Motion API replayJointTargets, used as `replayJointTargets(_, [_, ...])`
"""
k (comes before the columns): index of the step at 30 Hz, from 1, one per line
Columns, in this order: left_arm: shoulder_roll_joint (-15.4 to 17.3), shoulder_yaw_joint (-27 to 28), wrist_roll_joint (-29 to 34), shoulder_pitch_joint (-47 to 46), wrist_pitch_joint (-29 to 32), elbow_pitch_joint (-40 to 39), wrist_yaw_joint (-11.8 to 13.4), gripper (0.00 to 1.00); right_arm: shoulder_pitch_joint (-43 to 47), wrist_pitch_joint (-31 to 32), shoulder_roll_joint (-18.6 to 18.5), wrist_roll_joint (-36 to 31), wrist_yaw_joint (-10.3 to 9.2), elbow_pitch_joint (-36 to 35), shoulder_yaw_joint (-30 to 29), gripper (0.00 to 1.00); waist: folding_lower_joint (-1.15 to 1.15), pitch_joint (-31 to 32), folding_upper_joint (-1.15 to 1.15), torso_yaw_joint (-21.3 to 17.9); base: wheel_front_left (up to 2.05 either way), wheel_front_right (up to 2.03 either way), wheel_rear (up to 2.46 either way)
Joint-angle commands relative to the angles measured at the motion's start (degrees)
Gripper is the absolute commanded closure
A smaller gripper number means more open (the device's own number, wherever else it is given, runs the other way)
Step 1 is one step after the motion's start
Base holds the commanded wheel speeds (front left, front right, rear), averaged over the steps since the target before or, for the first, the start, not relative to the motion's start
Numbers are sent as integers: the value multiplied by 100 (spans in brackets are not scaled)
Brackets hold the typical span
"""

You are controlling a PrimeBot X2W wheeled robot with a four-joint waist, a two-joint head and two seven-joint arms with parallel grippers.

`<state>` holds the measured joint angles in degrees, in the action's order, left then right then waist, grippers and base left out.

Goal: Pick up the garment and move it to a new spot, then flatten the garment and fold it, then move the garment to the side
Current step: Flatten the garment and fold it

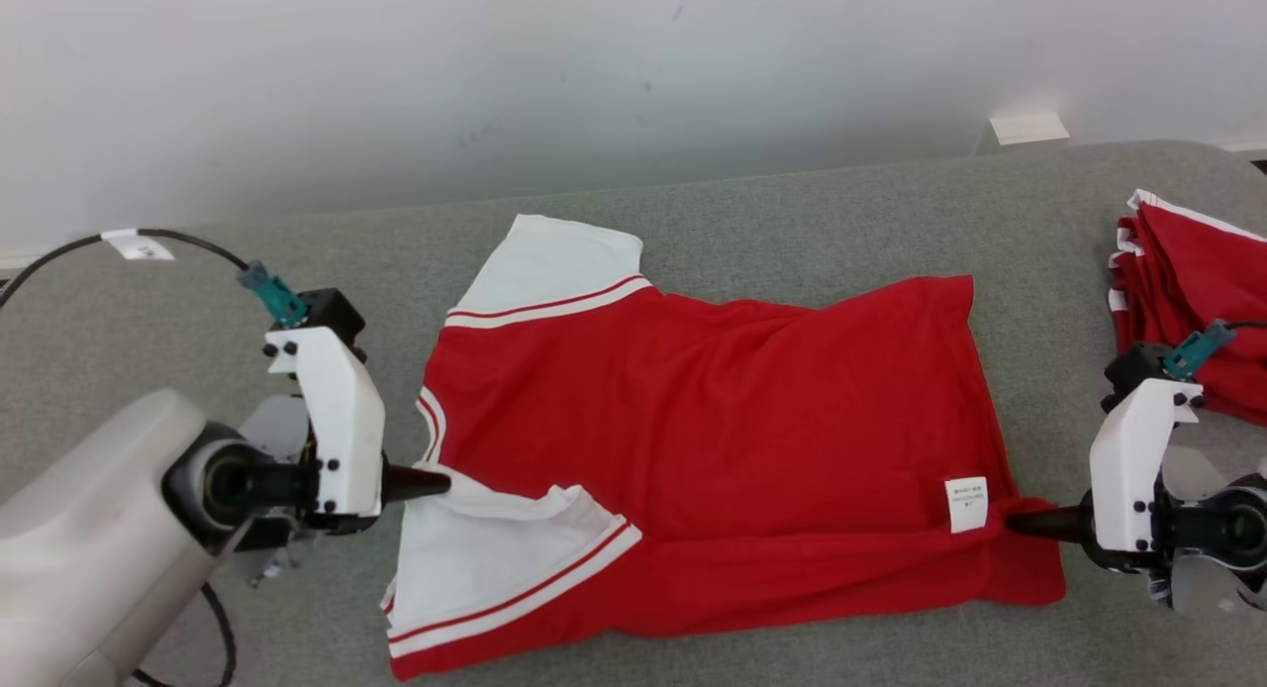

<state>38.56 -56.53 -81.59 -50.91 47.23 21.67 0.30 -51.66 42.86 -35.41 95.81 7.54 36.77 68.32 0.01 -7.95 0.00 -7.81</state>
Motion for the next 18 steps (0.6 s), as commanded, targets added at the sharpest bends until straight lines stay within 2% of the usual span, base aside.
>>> replayJointTargets(1, [-69, 0, 1, -45, -55, 153, -70, 100, -93, -18, 85, -56, -12, 128, 27, 55, -1, -2, 0, -15, 0, 0, 0])
replayJointTargets(2, [-127, 0, -24, -37, -71, 296, -115, 100, -120, -46, 146, -71, -12, 223, 38, 22, -1, 1, 0, -22, 0, 0, 0])
replayJointTargets(3, [-172, 6, -11, -51, -111, 426, -167, 53, -142, -86, 203, -83, -12, 322, 45, 0, -1, 3, 0, -25, 0, 0, 0])
replayJointTargets(4, [-228, 8, 22, -65, -160, 553, -220, 0, -156, -144, 257, -95, -12, 396, 37, 0, -1, 8, 0, -24, 0, 0, 0])
replayJointTargets(8, [-418, 49, 102, -61, -462, 958, -365, 0, -205, -469, 301, -141, -12, 524, -46, 0, -1, 115, 0, 12, 0, 0, 0])
replayJointTargets(11, [-465, 143, 241, -123, -942, 1122, -522, 0, -149, -959, 199, -180, -12, 468, -205, 0, -1, 235, 0, 53, 0, 0, 0])
replayJointTargets(15, [-476, 283, 508, -47, -1822, 1046, -684, 0, 86, -1997, 22, -258, -12, 56, -518, 0, -1, 394, 0, 112, 0, 0, 0])
replayJointTargets(18, [-373, 396, 826, 115, -2751, 839, -724, 0, 282, -3095, -188, -557, -11, -417, -743, 0, -1, 501, 0, 137, 0, 0, 0])
